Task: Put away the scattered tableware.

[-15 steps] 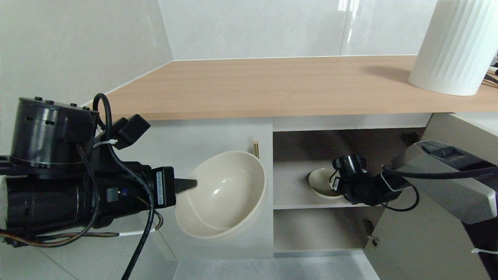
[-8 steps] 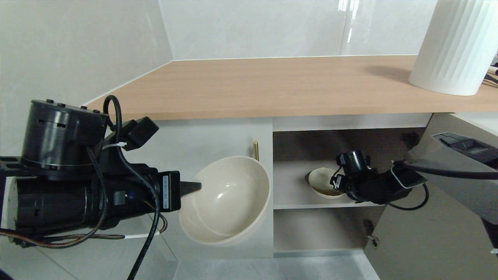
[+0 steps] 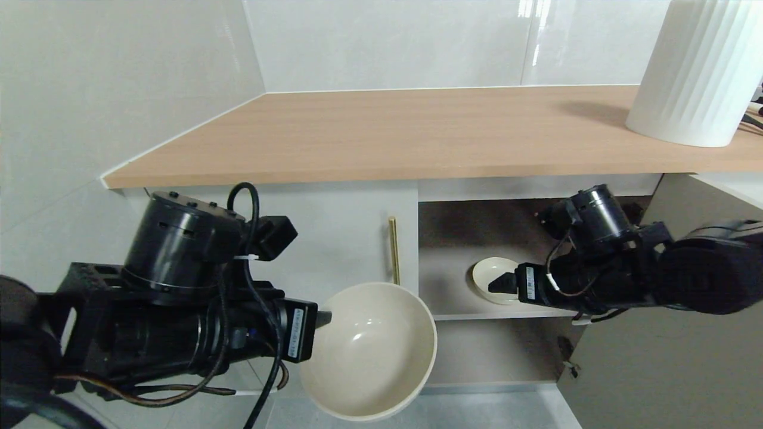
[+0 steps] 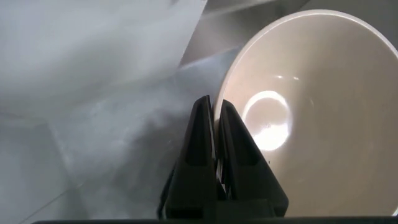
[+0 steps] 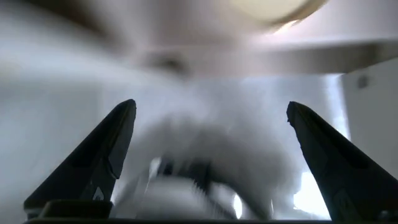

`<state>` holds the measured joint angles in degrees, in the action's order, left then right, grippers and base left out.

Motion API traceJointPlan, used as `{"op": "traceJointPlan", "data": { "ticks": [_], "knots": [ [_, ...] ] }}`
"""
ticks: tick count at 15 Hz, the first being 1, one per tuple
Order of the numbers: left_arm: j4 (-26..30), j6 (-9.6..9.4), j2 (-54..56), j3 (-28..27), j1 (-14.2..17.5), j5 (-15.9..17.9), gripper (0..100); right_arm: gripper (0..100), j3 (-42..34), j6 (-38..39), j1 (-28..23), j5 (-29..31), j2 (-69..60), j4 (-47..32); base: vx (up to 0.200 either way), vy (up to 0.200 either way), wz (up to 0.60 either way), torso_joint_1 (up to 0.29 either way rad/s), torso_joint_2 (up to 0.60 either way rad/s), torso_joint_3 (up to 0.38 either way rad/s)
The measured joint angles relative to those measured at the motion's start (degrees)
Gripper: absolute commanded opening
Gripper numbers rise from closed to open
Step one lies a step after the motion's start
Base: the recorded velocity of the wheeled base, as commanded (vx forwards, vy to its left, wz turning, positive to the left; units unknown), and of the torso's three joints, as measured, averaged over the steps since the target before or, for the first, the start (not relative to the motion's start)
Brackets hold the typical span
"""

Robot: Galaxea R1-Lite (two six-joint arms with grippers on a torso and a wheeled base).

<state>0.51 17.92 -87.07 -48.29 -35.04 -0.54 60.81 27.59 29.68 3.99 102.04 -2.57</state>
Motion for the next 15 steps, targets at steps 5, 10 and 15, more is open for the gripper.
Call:
{"op": "traceJointPlan", "data": {
  "ticks": [5,10,15],
  "knots": [
    [-0.16,0.26,-5.35,0.11,-6.14,-7.51,0,100,-1.28,-2.5,11.08,-4.74,-12.54,-9.24,0.0,0.0,0.0,0.0,0.0,0.0],
    [-0.18,0.33,-6.57,-0.22,-8.98,-10.33,0,100,-2.13,-2.5,16.18,-5.05,-11.37,-9.22,0.0,0.0,0.0,0.0,0.0,0.0],
    [-2.01,0.5,-8.74,-1.73,-10.33,-10.33,0,100,-1.5,-2.39,19.13,-4.53,-5.86,-6.6,0.0,0.0,0.0,0.0,0.0,0.0]
  ]
}}
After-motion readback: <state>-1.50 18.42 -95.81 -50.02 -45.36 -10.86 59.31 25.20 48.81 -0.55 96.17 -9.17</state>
